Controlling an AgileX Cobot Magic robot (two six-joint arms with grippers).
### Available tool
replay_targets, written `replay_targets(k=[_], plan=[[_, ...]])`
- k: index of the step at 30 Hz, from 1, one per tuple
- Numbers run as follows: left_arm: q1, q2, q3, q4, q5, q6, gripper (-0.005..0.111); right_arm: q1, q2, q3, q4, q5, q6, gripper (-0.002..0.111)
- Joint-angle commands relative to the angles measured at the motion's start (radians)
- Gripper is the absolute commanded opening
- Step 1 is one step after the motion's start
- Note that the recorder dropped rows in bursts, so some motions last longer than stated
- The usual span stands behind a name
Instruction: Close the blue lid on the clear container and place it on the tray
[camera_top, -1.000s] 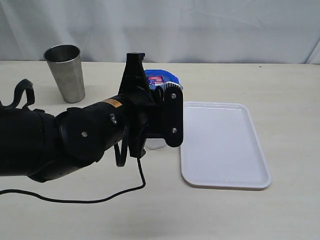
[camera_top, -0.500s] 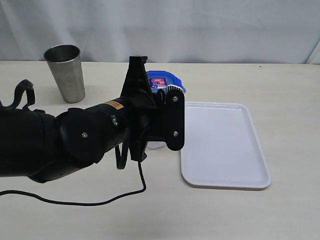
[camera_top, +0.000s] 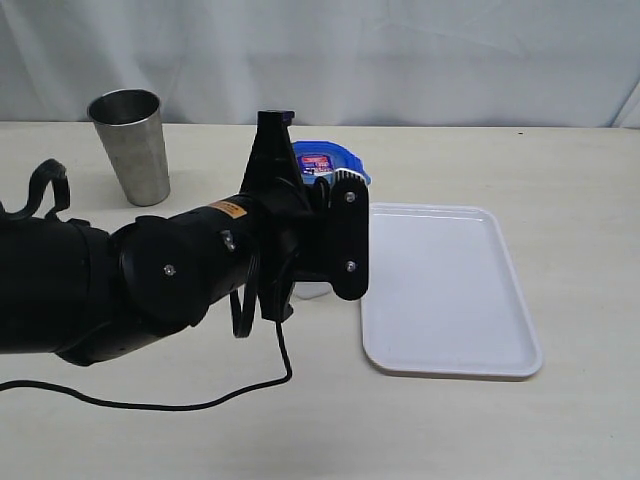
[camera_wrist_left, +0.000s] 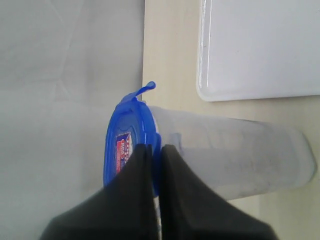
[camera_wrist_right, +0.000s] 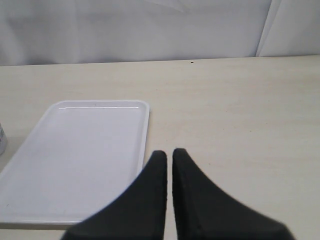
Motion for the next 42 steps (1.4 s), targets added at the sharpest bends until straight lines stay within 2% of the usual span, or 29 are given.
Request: replay_targets(k=[1, 14, 20, 32, 42], plan=[[0.001, -0.007, 0.002, -0.003, -0.016, -0.005, 0.0, 0.002, -0.005, 0.003, -0.003, 0.001, 0.0, 0.005], [0.001, -0.007, 0.002, -0.001, -0.029, -0.005, 0.0, 0.002, -0.005, 0.003, -0.003, 0.001, 0.0, 0.005], [0.001, -0.007, 0.002, -0.001, 0.006, -0.005, 0.0, 0.002, -0.005, 0.003, -0.003, 0.001, 0.0, 0.005], [0.001, -0.007, 0.002, -0.003, -0.042, -0.005, 0.0, 0.002, -0.005, 0.003, -0.003, 0.001, 0.0, 0.005], [0.001, -0.007, 0.002, -0.006, 0.004, -0.005, 0.0, 0.002, -0.005, 0.003, -0.003, 0.001, 0.0, 0.005]])
